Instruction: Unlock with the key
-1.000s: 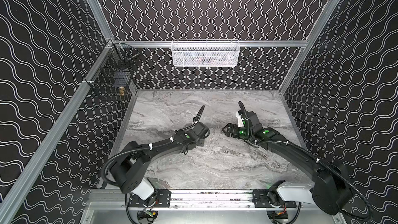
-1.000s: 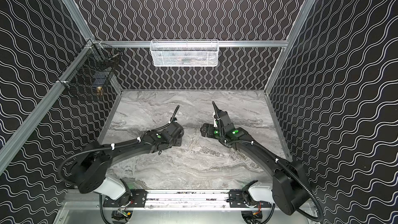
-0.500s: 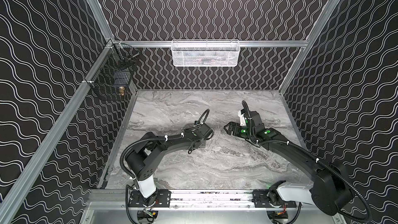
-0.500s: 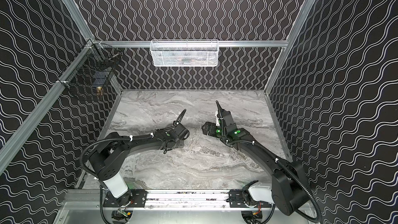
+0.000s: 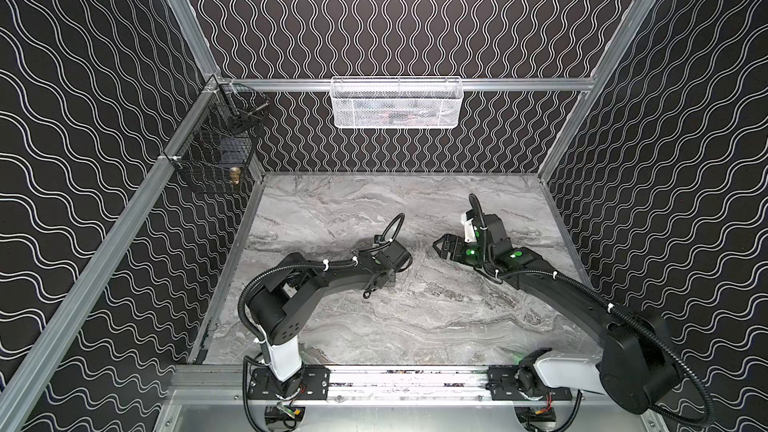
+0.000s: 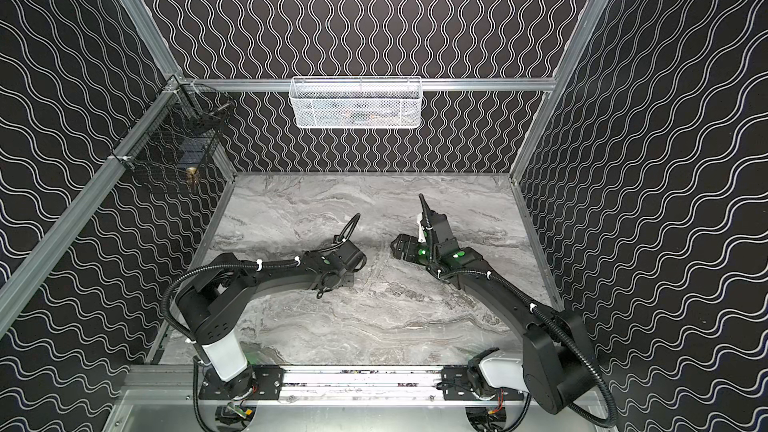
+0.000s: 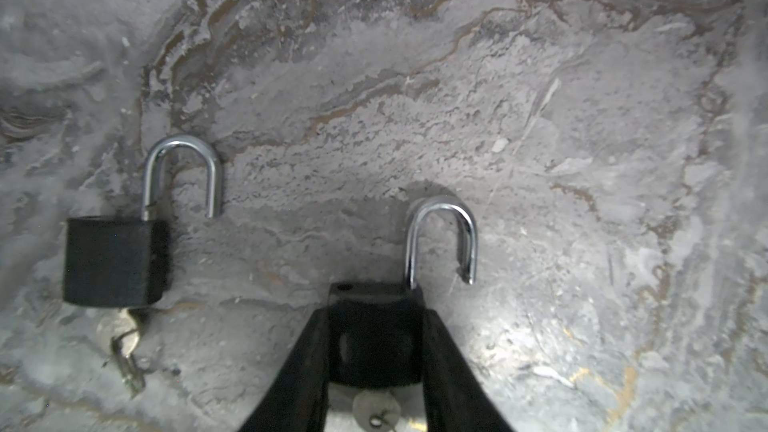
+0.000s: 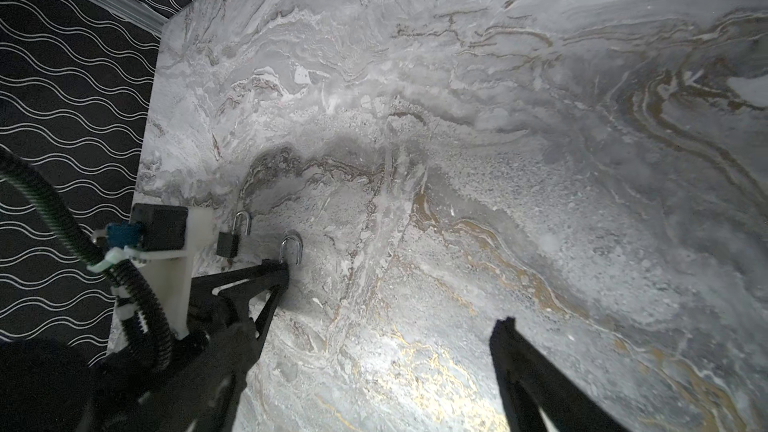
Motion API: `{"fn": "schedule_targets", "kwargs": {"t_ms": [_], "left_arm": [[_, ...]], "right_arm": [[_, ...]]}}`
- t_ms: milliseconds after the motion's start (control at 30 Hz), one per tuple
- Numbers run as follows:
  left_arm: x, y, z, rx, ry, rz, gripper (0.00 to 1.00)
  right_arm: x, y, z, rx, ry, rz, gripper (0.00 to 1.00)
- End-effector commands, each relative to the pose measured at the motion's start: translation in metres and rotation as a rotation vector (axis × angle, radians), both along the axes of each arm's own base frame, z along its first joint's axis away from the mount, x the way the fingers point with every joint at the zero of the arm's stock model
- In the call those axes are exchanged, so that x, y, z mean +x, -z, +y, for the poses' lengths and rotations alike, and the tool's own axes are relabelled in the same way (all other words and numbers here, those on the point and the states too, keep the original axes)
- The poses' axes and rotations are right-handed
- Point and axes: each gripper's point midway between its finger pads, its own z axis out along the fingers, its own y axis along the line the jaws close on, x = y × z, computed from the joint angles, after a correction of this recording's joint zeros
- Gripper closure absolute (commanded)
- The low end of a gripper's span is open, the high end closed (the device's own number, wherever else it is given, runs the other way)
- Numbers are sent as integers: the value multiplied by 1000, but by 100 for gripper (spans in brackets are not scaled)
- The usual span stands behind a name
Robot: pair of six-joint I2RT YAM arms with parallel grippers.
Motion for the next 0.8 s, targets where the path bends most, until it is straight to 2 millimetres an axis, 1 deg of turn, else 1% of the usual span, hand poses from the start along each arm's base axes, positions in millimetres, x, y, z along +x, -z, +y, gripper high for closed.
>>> {"fn": "schedule_targets", "kwargs": {"t_ms": [0, 100, 200, 233, 267, 300, 400, 433, 500, 533, 600, 633, 700, 767], "left_arm": [[1, -11, 0, -27, -13, -19, 40], [2, -30, 5, -44, -17, -59, 26], [9, -60, 19, -56, -35, -114, 10], [14, -73, 26, -51, -41, -140, 5], [19, -86, 36, -40, -53, -169, 2], [25, -98, 46, -22, -66, -196, 1], [45, -137, 101, 60, -173, -278, 1], [52, -149, 126, 101, -232, -314, 2], [61, -162, 171, 151, -324, -355, 1], [64, -165, 199, 173, -384, -374, 2], [65, -164, 240, 221, -455, -416, 2], [63, -161, 259, 258, -481, -441, 2], [59, -146, 281, 323, -477, -483, 2], [56, -129, 285, 345, -431, -529, 2]], "right_arm": [[8, -10, -3, 4, 22, -51, 8], [11, -16, -12, -18, 51, -80, 8], [18, -30, -31, -64, 131, -142, 6], [21, -36, -40, -91, 170, -175, 5], [27, -42, -58, -122, 232, -207, 4], [31, -46, -73, -150, 286, -231, 2], [37, -54, -126, -246, 486, -297, 1], [38, -55, -147, -272, 562, -317, 1], [37, -54, -185, -319, 697, -340, 1], [36, -54, -203, -353, 753, -360, 1], [30, -47, -236, -446, 857, -383, 1], [27, -43, -250, -492, 893, -402, 1], [25, -28, -268, -534, 910, -427, 1], [27, -12, -275, -550, 875, -444, 1]]}}
